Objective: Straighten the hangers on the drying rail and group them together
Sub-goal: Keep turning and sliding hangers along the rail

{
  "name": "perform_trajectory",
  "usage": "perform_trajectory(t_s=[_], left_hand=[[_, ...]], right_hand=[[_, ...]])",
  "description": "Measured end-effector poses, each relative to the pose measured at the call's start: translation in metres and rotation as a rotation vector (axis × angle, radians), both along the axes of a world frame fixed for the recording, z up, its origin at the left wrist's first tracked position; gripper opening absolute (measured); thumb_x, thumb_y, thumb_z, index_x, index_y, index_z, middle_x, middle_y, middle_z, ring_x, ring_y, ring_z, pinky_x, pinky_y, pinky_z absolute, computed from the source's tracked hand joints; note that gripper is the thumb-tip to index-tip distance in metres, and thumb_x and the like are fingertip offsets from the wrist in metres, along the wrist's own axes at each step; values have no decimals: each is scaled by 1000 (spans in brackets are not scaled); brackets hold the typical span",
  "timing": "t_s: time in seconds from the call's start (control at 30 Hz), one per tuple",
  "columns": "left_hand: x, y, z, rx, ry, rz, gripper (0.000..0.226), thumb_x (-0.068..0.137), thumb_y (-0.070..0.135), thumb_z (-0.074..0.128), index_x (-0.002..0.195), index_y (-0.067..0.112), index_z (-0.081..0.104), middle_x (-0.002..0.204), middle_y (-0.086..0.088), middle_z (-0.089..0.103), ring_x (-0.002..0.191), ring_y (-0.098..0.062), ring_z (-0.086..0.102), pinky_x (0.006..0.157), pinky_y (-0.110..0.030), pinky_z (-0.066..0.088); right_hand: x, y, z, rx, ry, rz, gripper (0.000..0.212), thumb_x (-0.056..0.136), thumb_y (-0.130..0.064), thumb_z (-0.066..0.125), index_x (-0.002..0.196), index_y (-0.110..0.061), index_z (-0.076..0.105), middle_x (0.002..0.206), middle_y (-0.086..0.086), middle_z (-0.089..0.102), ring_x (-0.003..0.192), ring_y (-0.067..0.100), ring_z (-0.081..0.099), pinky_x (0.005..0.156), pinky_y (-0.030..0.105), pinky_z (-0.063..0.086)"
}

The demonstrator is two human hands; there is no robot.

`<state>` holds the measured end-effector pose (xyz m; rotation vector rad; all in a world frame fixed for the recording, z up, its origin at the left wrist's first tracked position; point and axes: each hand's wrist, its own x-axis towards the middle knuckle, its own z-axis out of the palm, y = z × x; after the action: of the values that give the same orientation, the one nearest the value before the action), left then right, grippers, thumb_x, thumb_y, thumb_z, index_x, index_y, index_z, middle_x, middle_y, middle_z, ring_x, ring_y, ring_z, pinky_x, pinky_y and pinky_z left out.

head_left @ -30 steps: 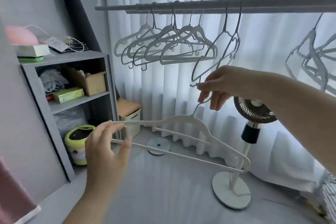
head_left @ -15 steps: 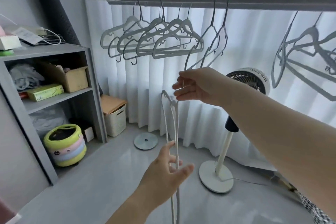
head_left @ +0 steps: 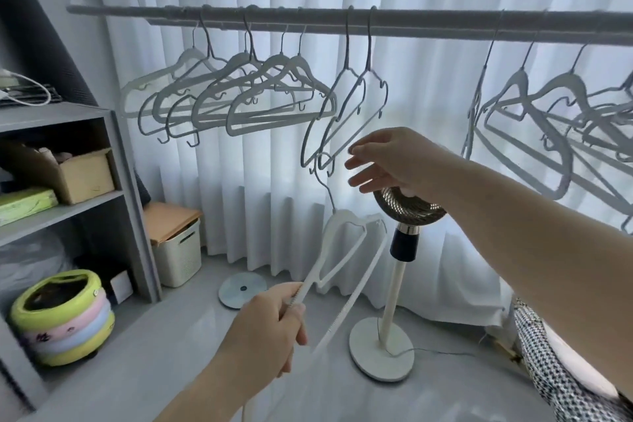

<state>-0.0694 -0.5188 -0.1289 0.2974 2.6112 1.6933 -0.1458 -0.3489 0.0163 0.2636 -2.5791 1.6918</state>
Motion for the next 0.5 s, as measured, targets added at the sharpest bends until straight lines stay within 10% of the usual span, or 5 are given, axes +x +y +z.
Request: perform_trajectory(t_s=[0.37,0.5], left_hand=[[-68,67,64,-48,163,65,34,91,11,46,75,40,55,38,6,53,26,-8,38,29,-15,31],[-96,94,93,-9,223,120,31,92,10,45,80,39,52,35,6,53,23,-7,35,27,-15,29]], right_hand=[[-56,126,94,447,629,-395,21,85,-7,50,98,-10,66,91,7,65,58,4,56,51,14,44],[-88,166,114,713,720,-581,29,85,-13,47,112,-11,58,117,14,58,108,29,50,88,33,41]])
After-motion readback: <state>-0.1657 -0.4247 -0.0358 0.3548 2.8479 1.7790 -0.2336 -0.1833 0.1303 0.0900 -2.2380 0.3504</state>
